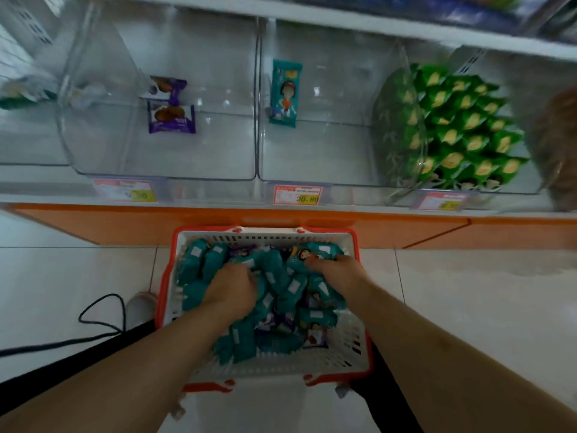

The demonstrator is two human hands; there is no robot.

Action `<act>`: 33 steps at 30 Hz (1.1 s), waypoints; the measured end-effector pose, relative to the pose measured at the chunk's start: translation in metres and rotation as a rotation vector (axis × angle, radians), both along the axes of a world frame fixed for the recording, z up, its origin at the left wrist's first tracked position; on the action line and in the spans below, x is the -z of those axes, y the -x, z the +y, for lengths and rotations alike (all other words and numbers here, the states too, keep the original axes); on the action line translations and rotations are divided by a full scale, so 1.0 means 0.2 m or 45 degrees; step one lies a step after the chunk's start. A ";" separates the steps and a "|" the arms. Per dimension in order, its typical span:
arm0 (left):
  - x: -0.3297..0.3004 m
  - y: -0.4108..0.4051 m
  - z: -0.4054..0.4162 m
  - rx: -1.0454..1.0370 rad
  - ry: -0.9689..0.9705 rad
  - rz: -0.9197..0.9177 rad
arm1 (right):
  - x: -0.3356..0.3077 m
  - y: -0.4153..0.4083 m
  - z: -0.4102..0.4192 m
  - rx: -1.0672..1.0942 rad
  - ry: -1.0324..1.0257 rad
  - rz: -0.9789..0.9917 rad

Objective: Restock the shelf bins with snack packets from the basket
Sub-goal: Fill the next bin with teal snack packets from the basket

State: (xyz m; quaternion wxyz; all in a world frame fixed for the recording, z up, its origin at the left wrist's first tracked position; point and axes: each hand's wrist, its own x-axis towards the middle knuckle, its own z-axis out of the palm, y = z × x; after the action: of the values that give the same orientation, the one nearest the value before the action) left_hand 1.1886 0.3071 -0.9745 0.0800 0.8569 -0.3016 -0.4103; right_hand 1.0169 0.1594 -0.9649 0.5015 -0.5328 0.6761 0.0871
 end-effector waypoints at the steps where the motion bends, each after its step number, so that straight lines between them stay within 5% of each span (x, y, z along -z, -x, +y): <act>1: -0.05 0.00 0.01 0.027 -0.004 0.035 | -0.05 0.01 0.00 -0.024 0.009 -0.004; 7: -0.14 0.04 0.08 -0.017 0.000 0.112 | -0.19 0.09 0.03 -0.072 0.048 -0.046; 14: 0.25 0.16 -0.11 -0.123 -0.027 0.261 | 0.07 0.05 0.02 0.026 0.005 -0.115; 21: 0.51 0.24 -0.27 0.007 -0.267 0.064 | 0.15 0.14 -0.03 0.122 -0.081 -0.164; 33: 0.58 0.36 -0.49 -0.423 -0.246 0.181 | 0.17 0.22 -0.04 0.325 -0.079 -0.197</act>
State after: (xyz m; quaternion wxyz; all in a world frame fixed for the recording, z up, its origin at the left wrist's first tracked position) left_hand 1.1170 0.2094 -1.0902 0.0851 0.8674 -0.1088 -0.4781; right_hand 0.9721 0.1507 -0.9986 0.5752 -0.4318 0.6947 0.0022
